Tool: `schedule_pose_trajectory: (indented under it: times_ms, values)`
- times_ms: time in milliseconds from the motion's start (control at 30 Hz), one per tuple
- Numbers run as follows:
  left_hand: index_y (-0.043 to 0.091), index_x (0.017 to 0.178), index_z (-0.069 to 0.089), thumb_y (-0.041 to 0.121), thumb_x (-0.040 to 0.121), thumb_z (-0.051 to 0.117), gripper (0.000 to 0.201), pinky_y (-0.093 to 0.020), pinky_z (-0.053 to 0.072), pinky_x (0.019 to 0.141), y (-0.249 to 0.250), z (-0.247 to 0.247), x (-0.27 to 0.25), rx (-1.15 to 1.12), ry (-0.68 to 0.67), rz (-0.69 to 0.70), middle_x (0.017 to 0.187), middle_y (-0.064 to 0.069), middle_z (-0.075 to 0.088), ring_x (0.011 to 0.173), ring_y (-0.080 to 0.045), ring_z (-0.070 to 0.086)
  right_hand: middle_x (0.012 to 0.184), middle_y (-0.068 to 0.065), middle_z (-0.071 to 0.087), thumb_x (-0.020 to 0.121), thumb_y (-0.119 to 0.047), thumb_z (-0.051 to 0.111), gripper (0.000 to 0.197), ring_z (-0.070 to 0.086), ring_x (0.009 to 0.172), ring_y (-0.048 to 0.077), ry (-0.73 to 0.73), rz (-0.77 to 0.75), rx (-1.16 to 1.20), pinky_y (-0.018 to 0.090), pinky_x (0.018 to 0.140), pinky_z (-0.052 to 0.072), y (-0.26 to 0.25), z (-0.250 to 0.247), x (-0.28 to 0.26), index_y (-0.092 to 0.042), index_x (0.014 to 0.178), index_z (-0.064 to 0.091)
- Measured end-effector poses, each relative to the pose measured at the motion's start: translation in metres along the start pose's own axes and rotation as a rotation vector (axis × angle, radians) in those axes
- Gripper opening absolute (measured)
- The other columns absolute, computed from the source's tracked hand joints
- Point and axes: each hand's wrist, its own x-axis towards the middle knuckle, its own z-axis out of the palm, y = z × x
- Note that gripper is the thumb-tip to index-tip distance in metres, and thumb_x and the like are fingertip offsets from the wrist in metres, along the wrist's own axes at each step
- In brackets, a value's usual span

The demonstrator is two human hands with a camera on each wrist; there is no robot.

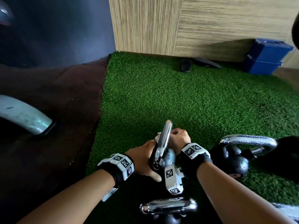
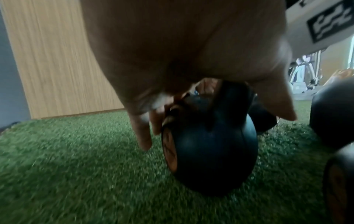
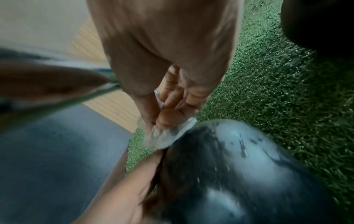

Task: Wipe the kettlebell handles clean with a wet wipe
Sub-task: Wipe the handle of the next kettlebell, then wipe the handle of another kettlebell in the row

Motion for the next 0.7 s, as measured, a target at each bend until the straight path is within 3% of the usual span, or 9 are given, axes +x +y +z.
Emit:
schedule_pose_trajectory:
  times_ms: [67,133,200,267,333,433,533,600,700]
  values:
    - [0.039,0.156,0.011,0.075,0.048,0.085,0.135,-0.044,0.038,0.119,0.010,-0.015,-0.009,0.070,-0.107,-0.005,0.161,0.013,0.025,0.143,-0.014,0.040,0.089,0.004,0.070,0.081,-0.027,0.078,0.029,0.067,0.069,0.014,-0.027,-0.043,-0.072,0.020,0.052,0.054,-0.003,-0.010,-0.002,-0.012,0.099,0.062]
    - [0.047,0.152,0.014,0.085,0.050,0.077,0.126,-0.043,0.035,0.120,0.023,-0.028,-0.019,0.166,-0.200,0.040,0.161,0.016,0.027,0.143,-0.013,0.038,0.097,0.006,0.067,0.084,-0.012,0.075,0.032,0.062,0.068,0.010,-0.009,-0.245,-0.175,0.010,0.045,0.046,-0.005,-0.020,-0.004,-0.012,0.111,0.057]
    - [0.049,0.144,0.024,0.092,0.051,0.068,0.112,-0.042,0.046,0.110,0.035,-0.035,-0.027,0.205,-0.156,0.065,0.147,0.016,0.050,0.128,-0.016,0.055,0.105,0.009,0.071,0.084,-0.001,0.073,0.047,0.063,0.074,0.010,-0.031,-0.561,-0.313,0.003,0.052,0.045,-0.011,-0.032,-0.006,-0.010,0.127,0.056]
    - [0.050,0.136,0.030,0.096,0.052,0.060,0.101,-0.039,0.055,0.096,0.045,-0.036,-0.035,0.189,0.019,0.044,0.126,0.019,0.065,0.107,-0.015,0.068,0.118,0.008,0.071,0.084,0.002,0.072,0.059,0.067,0.087,0.010,-0.115,-0.756,-0.471,0.005,0.071,0.050,-0.020,-0.041,-0.006,-0.013,0.138,0.055]
    - [0.042,0.134,0.035,0.089,0.057,0.062,0.094,-0.033,0.058,0.082,0.053,-0.033,-0.041,0.172,0.236,0.033,0.106,0.016,0.071,0.088,-0.012,0.072,0.125,0.006,0.068,0.086,-0.003,0.072,0.056,0.069,0.100,0.013,-0.137,-0.792,-0.590,0.019,0.087,0.056,-0.031,-0.048,-0.004,-0.019,0.138,0.057]
    - [0.038,0.130,0.040,0.063,0.065,0.070,0.076,-0.030,0.057,0.066,0.061,-0.029,-0.042,0.221,0.399,0.053,0.094,0.013,0.070,0.074,-0.014,0.071,0.123,0.006,0.068,0.090,-0.007,0.070,0.048,0.070,0.104,0.020,-0.144,-0.786,-0.701,0.034,0.088,0.060,-0.039,-0.053,-0.006,-0.025,0.133,0.062]
    - [0.043,0.131,0.043,0.056,0.063,0.077,0.077,-0.025,0.048,0.063,0.063,-0.040,-0.038,0.305,0.346,0.051,0.097,0.013,0.069,0.080,-0.015,0.072,0.110,0.003,0.071,0.088,-0.006,0.068,0.036,0.072,0.091,0.020,-0.131,-0.755,-0.707,0.033,0.077,0.063,-0.040,-0.060,-0.010,-0.025,0.119,0.069]
    - [0.050,0.137,0.038,0.054,0.062,0.081,0.086,-0.029,0.054,0.071,0.060,-0.056,-0.036,0.333,0.248,0.035,0.106,0.015,0.069,0.089,-0.016,0.071,0.095,-0.001,0.071,0.087,-0.009,0.070,0.024,0.072,0.084,0.017,-0.113,-0.700,-0.717,0.029,0.073,0.062,-0.038,-0.065,-0.014,-0.022,0.106,0.072]
    - [0.063,0.144,0.027,0.047,0.063,0.086,0.101,-0.036,0.058,0.085,0.050,-0.083,-0.033,0.324,0.081,0.005,0.121,0.019,0.067,0.102,-0.012,0.068,0.088,0.001,0.072,0.087,-0.010,0.070,0.018,0.071,0.074,0.015,-0.093,-0.635,-0.770,0.025,0.065,0.062,-0.033,-0.071,-0.020,-0.013,0.105,0.072]
